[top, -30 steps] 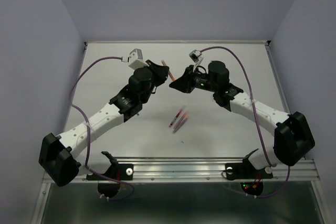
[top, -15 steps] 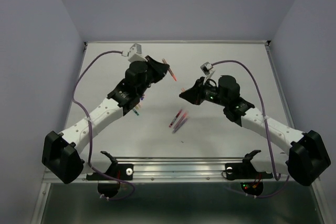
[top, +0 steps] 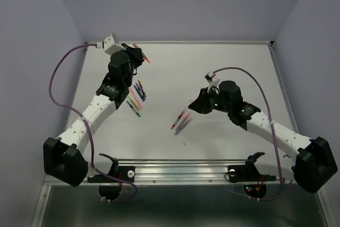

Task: Open the pen caps

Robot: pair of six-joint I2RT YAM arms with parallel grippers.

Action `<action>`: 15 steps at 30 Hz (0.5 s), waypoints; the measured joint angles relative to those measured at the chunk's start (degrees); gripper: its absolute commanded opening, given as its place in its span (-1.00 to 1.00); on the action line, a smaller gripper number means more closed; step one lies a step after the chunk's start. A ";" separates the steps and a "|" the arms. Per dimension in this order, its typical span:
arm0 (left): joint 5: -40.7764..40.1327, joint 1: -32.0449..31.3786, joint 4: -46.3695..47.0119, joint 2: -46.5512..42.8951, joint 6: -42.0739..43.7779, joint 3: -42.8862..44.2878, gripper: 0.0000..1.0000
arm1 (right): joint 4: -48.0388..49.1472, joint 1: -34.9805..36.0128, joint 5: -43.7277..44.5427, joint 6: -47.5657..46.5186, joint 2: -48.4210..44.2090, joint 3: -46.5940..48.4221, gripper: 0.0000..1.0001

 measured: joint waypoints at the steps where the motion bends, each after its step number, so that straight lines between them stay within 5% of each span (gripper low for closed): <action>1: 0.87 0.02 0.35 -0.04 2.29 0.00 -1.00 | -1.97 -0.37 2.14 -0.13 0.57 1.09 -0.99; 6: 11.50 0.00 0.46 -1.38 17.75 0.00 -1.00 | -10.05 -6.86 11.91 0.85 6.34 6.54 -0.96; 15: 23.85 -0.04 -3.74 -3.34 24.26 -5.51 -1.00 | -17.68 -17.33 20.37 1.84 17.66 7.76 -0.87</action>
